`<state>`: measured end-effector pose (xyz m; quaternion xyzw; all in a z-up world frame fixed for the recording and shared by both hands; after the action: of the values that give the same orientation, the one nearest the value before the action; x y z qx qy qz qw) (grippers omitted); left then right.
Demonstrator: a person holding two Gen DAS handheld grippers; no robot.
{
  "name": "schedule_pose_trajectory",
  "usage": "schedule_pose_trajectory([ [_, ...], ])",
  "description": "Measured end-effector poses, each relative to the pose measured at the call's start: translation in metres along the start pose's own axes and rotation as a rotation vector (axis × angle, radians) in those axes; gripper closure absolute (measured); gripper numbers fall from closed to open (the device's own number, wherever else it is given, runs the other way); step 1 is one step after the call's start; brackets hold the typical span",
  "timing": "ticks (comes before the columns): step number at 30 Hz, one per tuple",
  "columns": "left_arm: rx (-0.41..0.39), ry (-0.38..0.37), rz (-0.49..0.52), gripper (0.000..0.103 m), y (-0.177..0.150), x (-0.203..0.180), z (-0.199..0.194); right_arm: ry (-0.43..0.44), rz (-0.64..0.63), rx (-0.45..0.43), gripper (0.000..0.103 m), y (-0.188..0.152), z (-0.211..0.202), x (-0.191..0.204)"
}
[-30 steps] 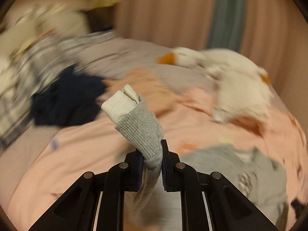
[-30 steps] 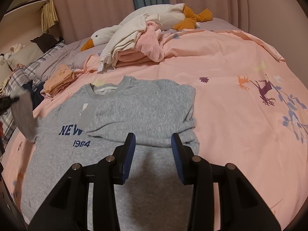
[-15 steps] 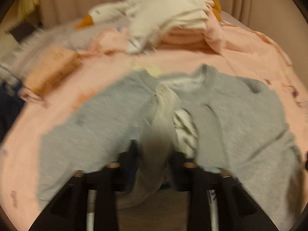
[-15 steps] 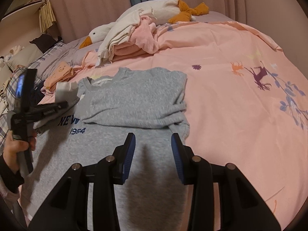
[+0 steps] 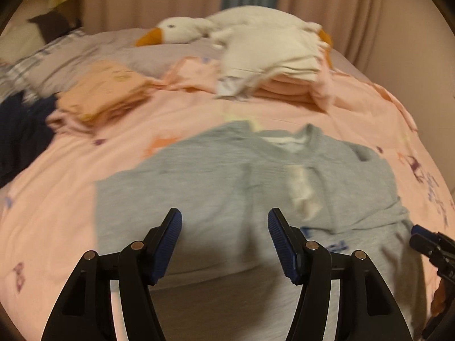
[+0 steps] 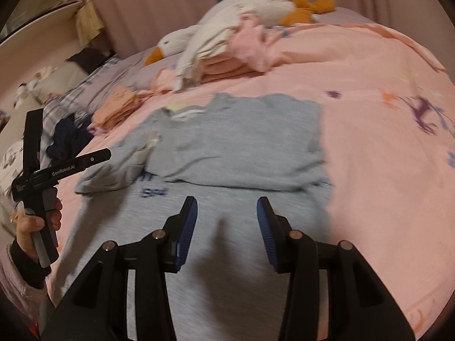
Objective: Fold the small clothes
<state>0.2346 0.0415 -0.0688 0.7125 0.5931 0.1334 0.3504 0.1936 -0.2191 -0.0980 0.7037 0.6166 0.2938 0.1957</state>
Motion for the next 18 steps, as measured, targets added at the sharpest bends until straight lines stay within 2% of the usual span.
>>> schedule_pose_trajectory([
  [2, -0.002, 0.021, -0.019, 0.041, -0.004, 0.016, -0.002, -0.001, -0.03, 0.017, 0.059, 0.005, 0.012, 0.018],
  [6, 0.043, 0.071, -0.041, 0.041, -0.013, 0.041, 0.008, 0.058, -0.096, 0.031, 0.072, 0.019, 0.037, 0.062],
  [8, 0.075, 0.11, -0.048, 0.041, -0.02, 0.053, 0.016, 0.109, -0.104, 0.043, 0.073, 0.03, 0.053, 0.087],
  [10, 0.097, 0.126, -0.066, 0.041, -0.028, 0.064, 0.02, 0.124, -0.117, 0.05, 0.074, 0.041, 0.066, 0.105],
  [11, 0.109, 0.131, -0.079, 0.041, -0.032, 0.07, 0.021, 0.101, -0.152, 0.053, 0.076, 0.044, 0.076, 0.115],
  [13, 0.115, 0.134, -0.091, 0.041, -0.038, 0.079, 0.021, -0.024, -0.285, 0.074, 0.074, 0.043, 0.096, 0.134],
  [15, 0.116, 0.125, -0.098, 0.04, -0.041, 0.085, 0.022, -0.13, -0.416, 0.081, 0.076, 0.034, 0.111, 0.143],
  [16, 0.114, 0.102, -0.117, 0.039, -0.042, 0.088, 0.022, -0.166, -0.489, 0.069, 0.077, 0.029, 0.116, 0.146],
  [18, 0.103, 0.082, -0.145, 0.039, -0.041, 0.094, 0.023, -0.203, -0.546, 0.048, 0.078, 0.027, 0.114, 0.148],
])
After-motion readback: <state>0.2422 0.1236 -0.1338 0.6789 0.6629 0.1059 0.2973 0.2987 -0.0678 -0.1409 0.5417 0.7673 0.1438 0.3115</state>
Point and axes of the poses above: each gripper's, at about its wrist camera, not at the fingertips, and z roughly the way its jaws point, x to its left, y to its top, the point moved 4 cm from there along z, roughly the way its jaws point, and after that the axes turned 10 degrees about -y, right-handed, at the moved point
